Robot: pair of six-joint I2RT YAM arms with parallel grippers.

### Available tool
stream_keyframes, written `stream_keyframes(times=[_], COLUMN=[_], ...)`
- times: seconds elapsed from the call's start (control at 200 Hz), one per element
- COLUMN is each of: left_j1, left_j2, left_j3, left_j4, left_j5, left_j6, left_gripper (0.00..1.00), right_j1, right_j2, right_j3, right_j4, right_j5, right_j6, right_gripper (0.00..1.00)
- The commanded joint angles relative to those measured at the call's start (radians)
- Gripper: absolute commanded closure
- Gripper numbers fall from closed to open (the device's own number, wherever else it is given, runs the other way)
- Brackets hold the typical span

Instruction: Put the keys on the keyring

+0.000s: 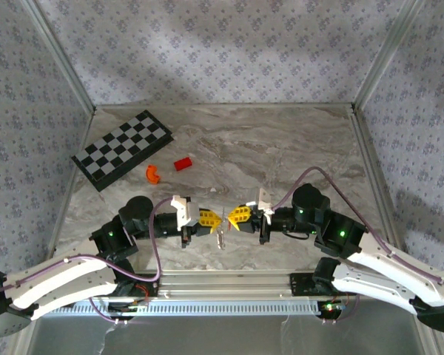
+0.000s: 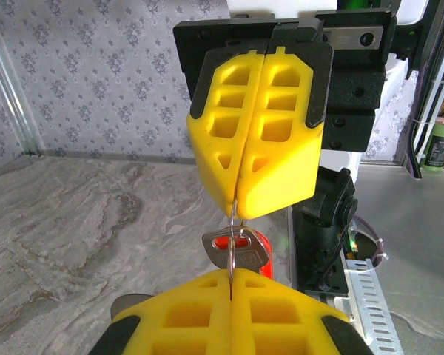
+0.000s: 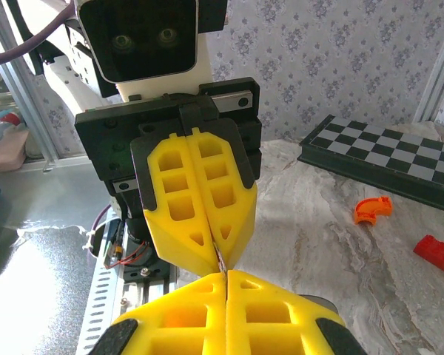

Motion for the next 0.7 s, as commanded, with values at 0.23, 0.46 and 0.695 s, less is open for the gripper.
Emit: stream_keyframes(times=[0.23, 0.46, 0.695], left_j1=[-0.007, -0.007, -0.006], left_j2=[-0.023, -0.025, -0.014], left_j3=[0.036, 0.035, 0.036], left_j4=[0.038, 0.041, 0.044], left_j5=[0.011, 0.008, 0.011], left_j6=[-0.003, -0.003, -0.002], left_gripper=[1.00, 1.00, 1.00], right_j1=[-0.001, -0.011, -0.018], right_j2=[-0.015, -0.022, -0.015], right_j3=[-0.011, -0.014, -0.017], right_j4=[0.028, 0.033, 0.048], right_j5=[-0.011, -0.024, -0.038], right_j6=[0.015, 0.019, 0.023], right_gripper=[1.00, 1.00, 1.00])
